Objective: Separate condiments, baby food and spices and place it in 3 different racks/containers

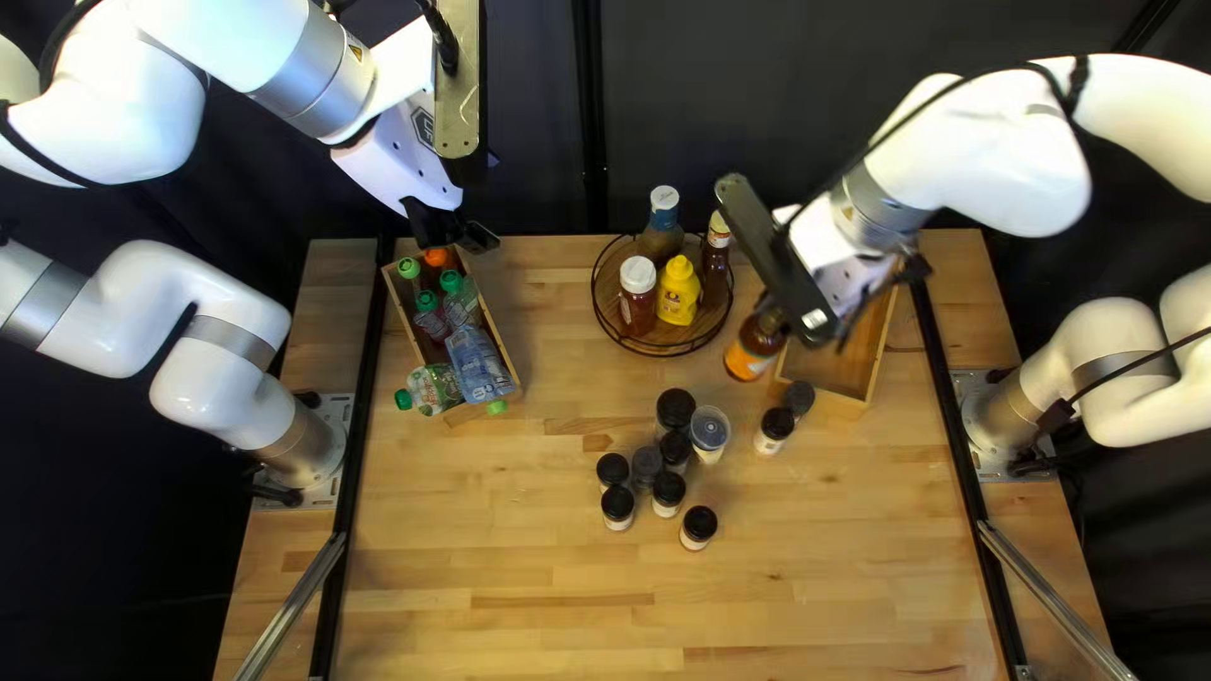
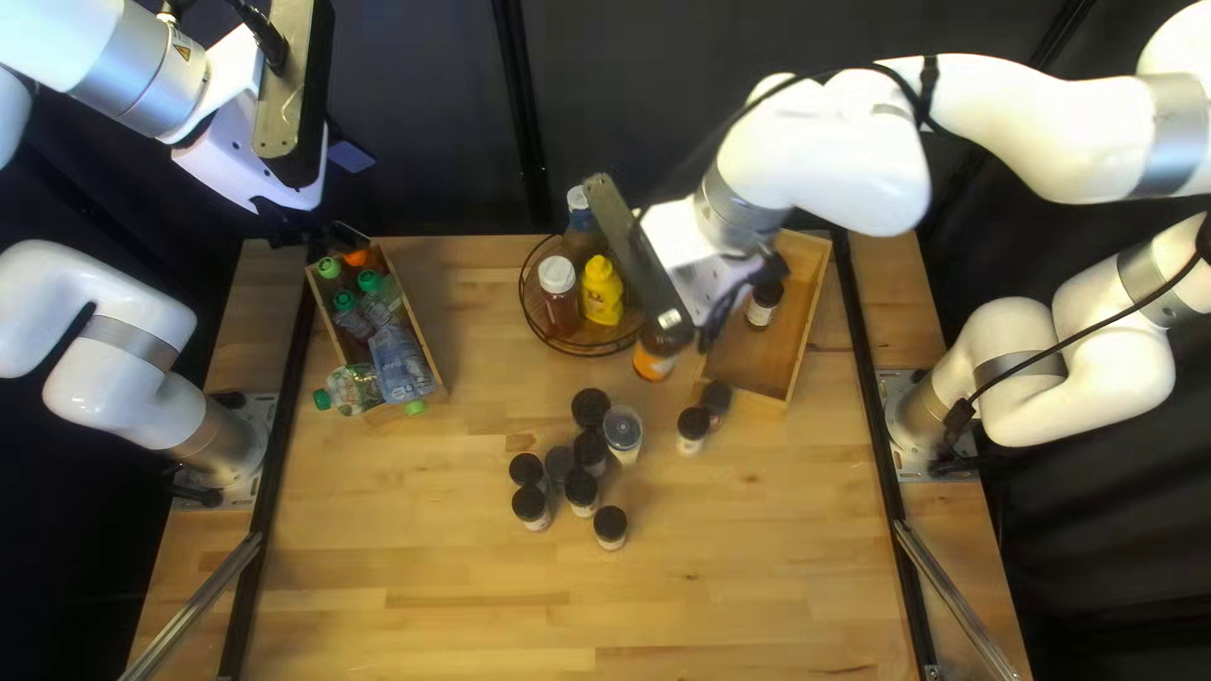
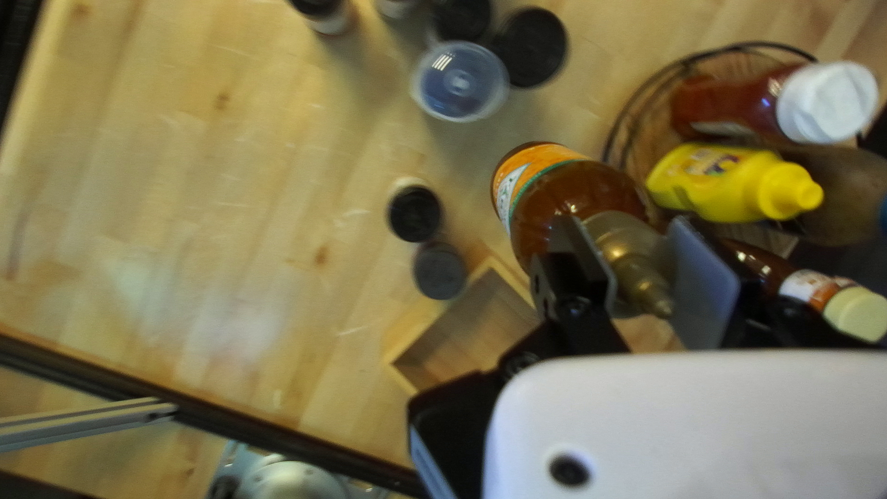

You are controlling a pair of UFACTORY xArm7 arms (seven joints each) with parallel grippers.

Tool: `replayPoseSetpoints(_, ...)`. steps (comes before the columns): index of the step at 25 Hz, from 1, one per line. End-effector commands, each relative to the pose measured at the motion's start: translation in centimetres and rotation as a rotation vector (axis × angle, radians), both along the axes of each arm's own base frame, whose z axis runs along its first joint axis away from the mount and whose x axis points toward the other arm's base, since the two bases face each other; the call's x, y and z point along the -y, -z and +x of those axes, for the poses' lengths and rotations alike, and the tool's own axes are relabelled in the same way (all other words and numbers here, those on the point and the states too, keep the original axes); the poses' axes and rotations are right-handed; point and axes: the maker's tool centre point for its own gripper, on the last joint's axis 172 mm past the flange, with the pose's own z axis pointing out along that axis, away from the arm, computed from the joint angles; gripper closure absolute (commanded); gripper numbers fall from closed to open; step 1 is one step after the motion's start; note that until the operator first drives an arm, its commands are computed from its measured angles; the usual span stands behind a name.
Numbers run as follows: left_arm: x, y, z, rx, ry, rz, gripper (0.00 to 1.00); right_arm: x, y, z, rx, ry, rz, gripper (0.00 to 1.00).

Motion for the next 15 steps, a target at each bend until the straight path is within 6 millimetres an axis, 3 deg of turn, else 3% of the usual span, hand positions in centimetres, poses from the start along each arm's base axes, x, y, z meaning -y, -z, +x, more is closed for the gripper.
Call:
replayPoseSetpoints(1,0.0,0.0,0.0,0.000,0.000,0.000,0.00,3.3,2.6,1.4,-0.025,0.039,-0.030,1.00)
replayPoseSetpoints(7,0.0,0.0,0.0,0.000,0.000,0.000,0.00,5.5,4.7,2.9,-0.038,0.054,-0.050,1.00)
replayPoseSetpoints(15,0.0,0.0,0.0,0.000,0.000,0.000,0.00,6.5,6.0,3.4,0.002,0.071,-0.106,1.00)
